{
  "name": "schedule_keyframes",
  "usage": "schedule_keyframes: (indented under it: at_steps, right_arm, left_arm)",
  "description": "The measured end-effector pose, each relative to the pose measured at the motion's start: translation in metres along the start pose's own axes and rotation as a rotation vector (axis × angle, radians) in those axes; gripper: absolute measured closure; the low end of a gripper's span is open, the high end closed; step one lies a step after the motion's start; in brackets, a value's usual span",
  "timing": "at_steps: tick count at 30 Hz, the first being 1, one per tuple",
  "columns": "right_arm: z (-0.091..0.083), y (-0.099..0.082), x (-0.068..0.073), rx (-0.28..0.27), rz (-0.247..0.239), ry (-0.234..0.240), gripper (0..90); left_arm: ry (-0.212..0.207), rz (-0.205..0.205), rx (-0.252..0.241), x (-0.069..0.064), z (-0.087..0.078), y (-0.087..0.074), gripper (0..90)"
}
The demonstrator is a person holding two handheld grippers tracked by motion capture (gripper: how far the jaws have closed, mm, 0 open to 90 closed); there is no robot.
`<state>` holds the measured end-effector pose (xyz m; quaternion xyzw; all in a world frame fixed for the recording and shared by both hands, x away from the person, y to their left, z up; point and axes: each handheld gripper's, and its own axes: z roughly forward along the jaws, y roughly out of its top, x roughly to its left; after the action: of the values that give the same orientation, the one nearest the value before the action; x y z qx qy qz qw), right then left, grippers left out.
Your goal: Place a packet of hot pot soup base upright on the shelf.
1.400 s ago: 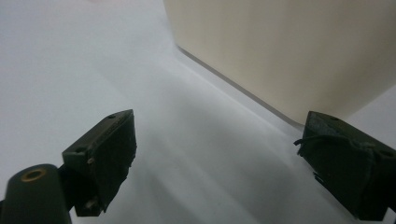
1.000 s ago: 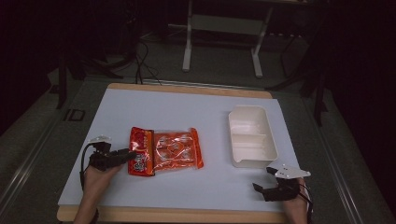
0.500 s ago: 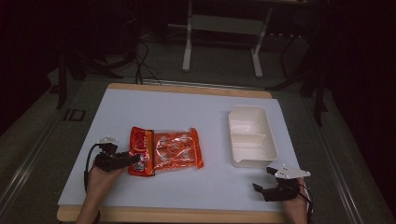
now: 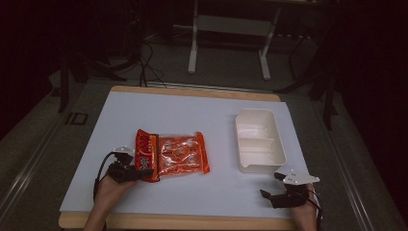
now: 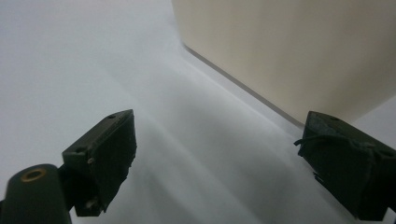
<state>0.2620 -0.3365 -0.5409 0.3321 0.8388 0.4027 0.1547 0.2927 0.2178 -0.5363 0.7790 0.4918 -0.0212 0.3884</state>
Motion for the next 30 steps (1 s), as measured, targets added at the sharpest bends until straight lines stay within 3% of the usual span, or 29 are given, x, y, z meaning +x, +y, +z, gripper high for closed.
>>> schedule_keyframes:
  at_steps: [3, 8, 11, 20, 24, 29, 30]
  right_arm:
    - [0.0, 0.0, 0.0, 0.0, -0.001, 0.001, 10.5]
    - [0.0, 0.0, 0.0, 0.004, -0.001, 0.003, 10.6]
    - [0.0, 0.0, 0.0, 0.006, -0.004, 0.005, 10.6]
    - [0.001, 0.0, 0.0, 0.01, -0.008, 0.013, 10.6]
    - [0.001, 0.0, 0.0, 0.01, -0.011, 0.018, 10.6]
    - [0.0, 0.0, 0.0, 0.007, -0.012, 0.019, 10.6]
    - [0.0, 0.0, 0.0, 0.005, -0.012, 0.018, 10.6]
  left_arm:
    - [0.01, -0.01, 0.004, 0.0, 0.0, -0.001, 68.7]
    - [-0.011, -0.044, 0.006, -0.001, 0.002, -0.001, 72.0]
    - [-0.008, -0.033, 0.013, -0.003, 0.003, -0.001, 72.6]
    - [0.032, 0.01, 0.004, -0.014, 0.001, 0.007, 88.8]
    - [0.042, 0.038, 0.0, -0.018, -0.002, 0.011, 90.0]
    - [0.038, 0.042, -0.005, -0.018, -0.006, 0.017, 90.0]
    - [0.045, 0.053, -0.02, -0.017, -0.011, 0.025, 90.0]
